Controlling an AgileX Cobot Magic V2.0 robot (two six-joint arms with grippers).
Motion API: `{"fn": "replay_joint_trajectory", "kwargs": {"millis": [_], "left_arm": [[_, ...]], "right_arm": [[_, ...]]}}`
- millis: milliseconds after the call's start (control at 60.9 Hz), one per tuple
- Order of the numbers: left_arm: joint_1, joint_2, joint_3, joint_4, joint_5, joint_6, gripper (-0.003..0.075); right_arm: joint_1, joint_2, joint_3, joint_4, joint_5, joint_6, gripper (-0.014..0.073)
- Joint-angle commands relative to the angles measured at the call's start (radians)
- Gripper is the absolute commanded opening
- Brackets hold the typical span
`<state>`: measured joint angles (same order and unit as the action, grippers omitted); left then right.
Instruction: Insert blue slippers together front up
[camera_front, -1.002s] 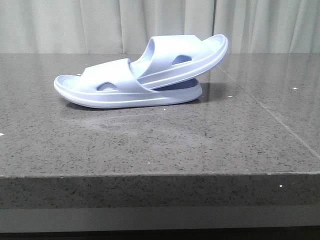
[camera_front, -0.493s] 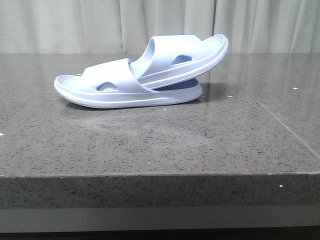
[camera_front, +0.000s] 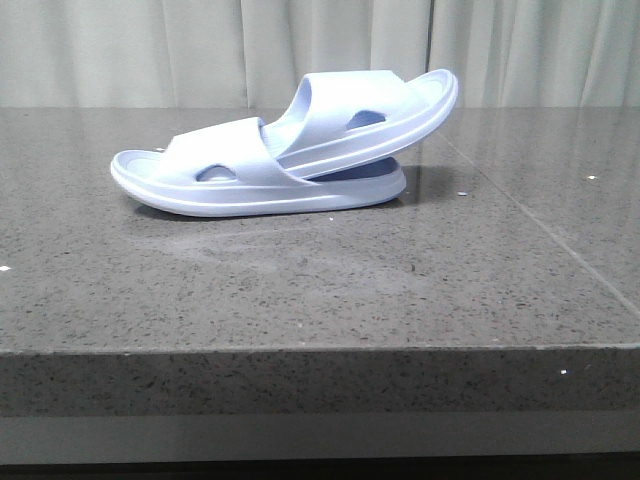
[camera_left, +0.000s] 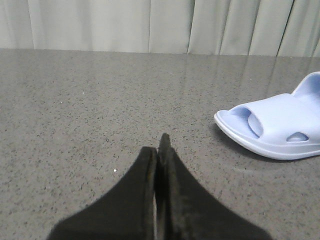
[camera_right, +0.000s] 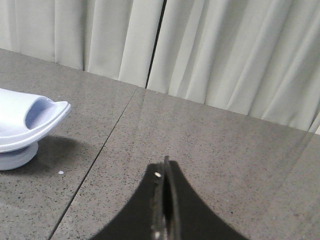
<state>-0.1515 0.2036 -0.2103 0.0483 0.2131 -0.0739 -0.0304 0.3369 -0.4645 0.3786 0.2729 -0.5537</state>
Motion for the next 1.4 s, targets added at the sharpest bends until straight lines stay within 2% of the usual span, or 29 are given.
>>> {"fn": "replay_joint_trajectory", "kwargs": {"millis": [0,329,476,509,1380], "left_arm": [[0.019,-0.050,0.019,-0.019,-0.081,-0.015,-0.0019],[0.103,-0.232,0.174,-0.072,-0.079,0.031,-0.0019],[0.162,-0.233,0.239,-0.072,-0.162,0.029,-0.0019],[0.169,-0.233,0.237,-0.069,-0.142,0.029,-0.0019],[0.170,-0.233,0.235,-0.064,-0.136,0.029,-0.0019]], "right_arm": [[0.000,0.005,-0.027,0.010,-0.079,-0.005,-0.0060],[0.000,0.005,-0.027,0.010,-0.079,-0.005,-0.0060],[0.000,0.005,-0.027,0.010,-0.077,-0.005,-0.0060],[0.000,0.005,-0.027,0.010,-0.077,-0.005,-0.0060],[0.000,0.005,-0.027,0.010,-0.077,-0.005,-0.0060]]}}
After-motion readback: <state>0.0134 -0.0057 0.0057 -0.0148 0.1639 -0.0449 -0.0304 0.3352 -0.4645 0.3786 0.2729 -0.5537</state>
